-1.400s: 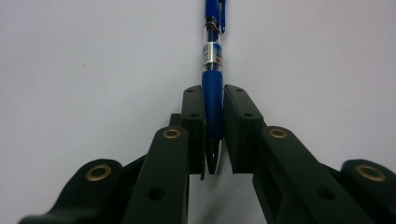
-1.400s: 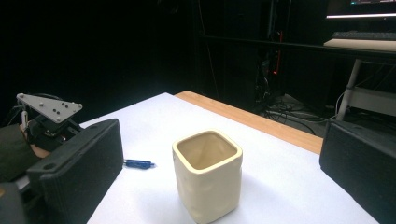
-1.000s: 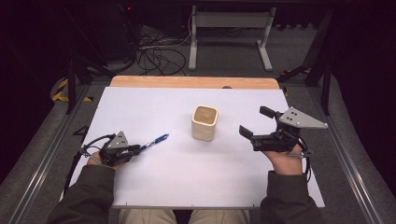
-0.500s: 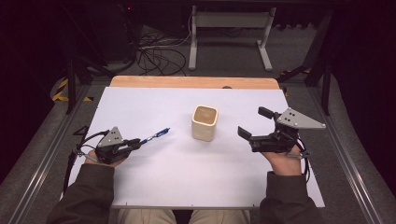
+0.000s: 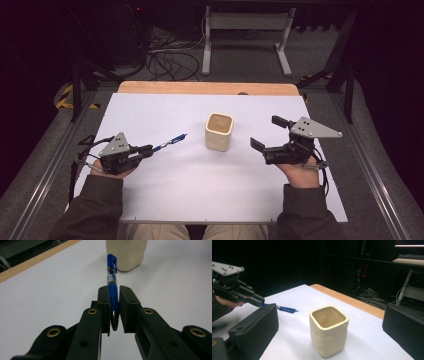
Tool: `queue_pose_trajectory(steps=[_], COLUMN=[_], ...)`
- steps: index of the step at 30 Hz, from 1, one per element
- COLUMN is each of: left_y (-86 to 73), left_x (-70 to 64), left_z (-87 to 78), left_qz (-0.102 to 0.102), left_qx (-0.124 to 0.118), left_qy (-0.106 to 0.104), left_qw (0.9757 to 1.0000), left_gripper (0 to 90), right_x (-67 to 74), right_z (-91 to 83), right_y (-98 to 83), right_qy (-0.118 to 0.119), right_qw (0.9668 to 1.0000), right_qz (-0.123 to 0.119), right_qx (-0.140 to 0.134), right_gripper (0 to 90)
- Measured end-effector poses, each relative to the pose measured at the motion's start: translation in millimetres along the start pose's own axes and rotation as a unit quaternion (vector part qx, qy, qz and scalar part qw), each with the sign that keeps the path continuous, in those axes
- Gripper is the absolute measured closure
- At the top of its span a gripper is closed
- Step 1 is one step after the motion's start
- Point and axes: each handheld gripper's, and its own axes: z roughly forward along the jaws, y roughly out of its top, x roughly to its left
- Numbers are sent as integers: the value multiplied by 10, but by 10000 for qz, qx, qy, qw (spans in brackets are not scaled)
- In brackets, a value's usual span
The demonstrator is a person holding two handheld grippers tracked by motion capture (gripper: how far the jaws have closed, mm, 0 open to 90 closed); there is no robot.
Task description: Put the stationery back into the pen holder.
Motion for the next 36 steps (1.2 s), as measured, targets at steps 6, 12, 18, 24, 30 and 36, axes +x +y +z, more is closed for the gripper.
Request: queue_pose_trajectory(steps=[6, 12, 18, 24, 30, 36], left_y=[93, 177, 267, 343, 405, 457], left_x=[-50, -92, -158, -234, -291, -360], left_z=[-33, -77, -99, -105, -113, -96], left_qz=[-76, -162, -113, -111, -123, -123], left_qx=[-131, -215, -235, -264, -299, -304], left_qy=[-57, -125, -176, -248, -286, -359], left_qw=[9999, 9996, 9995, 9993, 9991, 9988], left_gripper=[800, 800, 800, 800, 800, 800], right_x=[55, 105, 172, 294, 449, 651], right_z=[78, 153, 239, 344, 481, 653], right_y=[-14, -32, -54, -72, -99, -163], right_qy=[96, 191, 290, 241, 252, 304], right_qw=[9997, 9987, 9966, 9928, 9864, 9762], right_qz=[-189, -362, -592, -1024, -1496, -2042], right_qx=[146, 316, 487, 567, 632, 667], right_gripper=[33, 57, 119, 244, 324, 391])
